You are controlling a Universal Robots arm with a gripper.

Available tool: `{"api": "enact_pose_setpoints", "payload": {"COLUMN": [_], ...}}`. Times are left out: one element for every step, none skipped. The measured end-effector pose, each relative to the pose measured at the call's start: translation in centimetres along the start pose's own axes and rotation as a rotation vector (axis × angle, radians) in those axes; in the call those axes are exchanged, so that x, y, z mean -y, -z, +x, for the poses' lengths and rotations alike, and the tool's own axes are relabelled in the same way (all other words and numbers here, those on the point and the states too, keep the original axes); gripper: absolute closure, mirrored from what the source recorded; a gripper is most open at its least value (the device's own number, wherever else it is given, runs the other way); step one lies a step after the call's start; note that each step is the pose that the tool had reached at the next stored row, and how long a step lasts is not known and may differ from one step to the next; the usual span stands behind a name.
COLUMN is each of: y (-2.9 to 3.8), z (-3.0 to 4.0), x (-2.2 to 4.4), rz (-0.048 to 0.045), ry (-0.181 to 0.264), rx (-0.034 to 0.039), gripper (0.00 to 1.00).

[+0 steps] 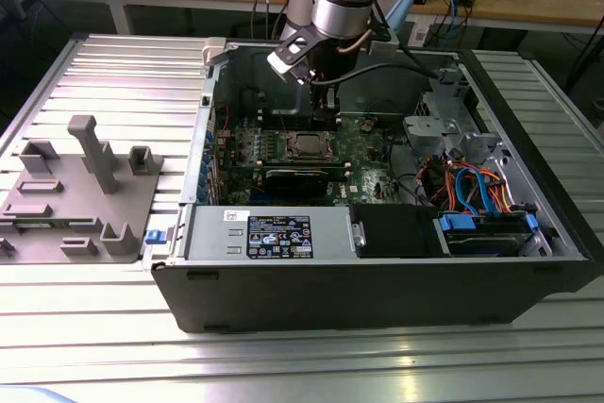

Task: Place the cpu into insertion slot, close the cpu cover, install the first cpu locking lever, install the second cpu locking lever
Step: 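Close the cpu cover, then install the first cpu locking lever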

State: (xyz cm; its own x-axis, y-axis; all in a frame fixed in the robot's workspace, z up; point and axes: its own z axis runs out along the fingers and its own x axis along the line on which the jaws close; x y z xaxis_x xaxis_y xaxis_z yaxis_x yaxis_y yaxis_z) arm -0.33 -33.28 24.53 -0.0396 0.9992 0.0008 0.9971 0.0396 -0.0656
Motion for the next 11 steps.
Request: {"api": "enact_pose_setpoints", "payload": {"y": [0.0,0.0,0.01,0.01,0.01,0.01,0.01,0.01,0.01,0.02,0.02], "z": [0.0,0.0,0.0,0.0,0.0,0.0,0.0,0.0,0.0,0.0,-0.01], "x": [0.0,0.0,0.0,0.0,0.0,0.0,0.0,0.0,0.0,0.0,0.0], "rz": [-0.0001,-0.0001,0.0,0.0,0.0001,0.0001,0.0,0.0,0.0,0.0001,0.0001], "ry": [0.0,0.0,0.0,0.0,0.0,0.0,0.0,0.001,0.005,0.009,0.013], "rx": [-0.0006,-0.0005,-0.0003,-0.0003,-0.0004,-0.0004,-0.0004,-0.0004,-0.0002,0.0002,0.0005], "gripper": [0.89,0.89,0.89,0.89,0.89,0.89,0.89,0.89,0.89,0.89,0.89]}}
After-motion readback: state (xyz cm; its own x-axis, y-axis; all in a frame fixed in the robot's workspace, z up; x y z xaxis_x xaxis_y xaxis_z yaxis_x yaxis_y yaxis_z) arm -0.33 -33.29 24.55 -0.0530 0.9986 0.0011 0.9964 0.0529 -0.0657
